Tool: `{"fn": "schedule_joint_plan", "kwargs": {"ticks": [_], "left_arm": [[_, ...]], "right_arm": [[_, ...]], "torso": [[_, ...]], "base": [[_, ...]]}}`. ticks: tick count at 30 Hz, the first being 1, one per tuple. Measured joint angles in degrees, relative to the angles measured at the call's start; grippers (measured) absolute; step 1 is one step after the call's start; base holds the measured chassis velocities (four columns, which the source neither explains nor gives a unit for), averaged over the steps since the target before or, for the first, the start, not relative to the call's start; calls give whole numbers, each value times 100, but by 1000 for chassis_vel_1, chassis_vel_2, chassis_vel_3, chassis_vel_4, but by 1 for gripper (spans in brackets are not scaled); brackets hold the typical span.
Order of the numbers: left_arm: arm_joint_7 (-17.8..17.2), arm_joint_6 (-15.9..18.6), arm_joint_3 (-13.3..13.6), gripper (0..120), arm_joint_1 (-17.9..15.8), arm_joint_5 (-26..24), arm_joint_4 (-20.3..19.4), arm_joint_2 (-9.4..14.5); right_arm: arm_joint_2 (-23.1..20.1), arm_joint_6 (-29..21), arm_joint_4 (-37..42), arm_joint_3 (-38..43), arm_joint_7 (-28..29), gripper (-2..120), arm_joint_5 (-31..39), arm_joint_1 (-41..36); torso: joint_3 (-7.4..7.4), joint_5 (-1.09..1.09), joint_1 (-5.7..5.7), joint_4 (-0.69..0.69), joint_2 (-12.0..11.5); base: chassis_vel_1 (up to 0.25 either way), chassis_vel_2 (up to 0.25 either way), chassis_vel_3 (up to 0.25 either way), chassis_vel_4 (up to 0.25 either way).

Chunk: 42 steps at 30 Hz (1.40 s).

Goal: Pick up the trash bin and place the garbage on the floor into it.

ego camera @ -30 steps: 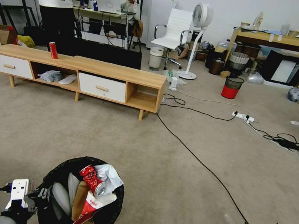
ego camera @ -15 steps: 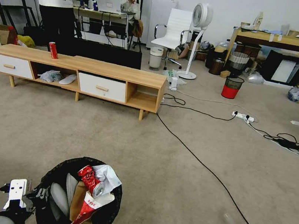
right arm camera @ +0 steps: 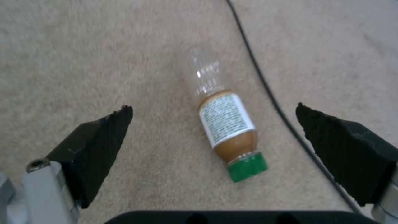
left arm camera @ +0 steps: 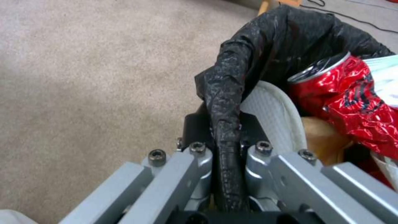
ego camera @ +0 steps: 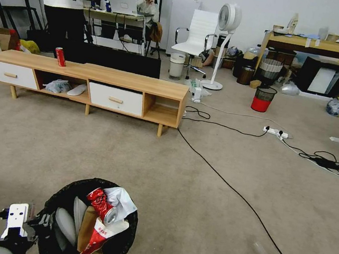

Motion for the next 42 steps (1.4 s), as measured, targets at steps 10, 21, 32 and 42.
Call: {"fn": "schedule_joint_plan", "kwargs": {"ticks": [10, 21, 32, 42], "left_arm": [[-6, 43, -59, 4, -8, 26, -40, -75], [-6, 48, -105, 4, 4, 61, -43, -142], [-15, 52, -114, 4, 2, 63, -43, -155], [-21, 54, -104, 4, 18, 63, -43, -156]], "right_arm": [[-173, -10, -941, -552, -40, 100, -34, 731], [72, 100, -2121, -862, -15, 100, -335, 1764], [195, 98, -2401, -797, 114, 100, -558, 2025], [167, 34, -2467, -680, 152, 100, -685, 2032]], "torso": [[0, 0, 0, 0, 0], [0, -1, 0, 0, 0], [-1, 0, 0, 0, 0], [-1, 0, 0, 0, 0]], "base": [[0, 0, 0, 0], [0, 0, 0, 0], [0, 0, 0, 0], [0, 0, 0, 0]]}}
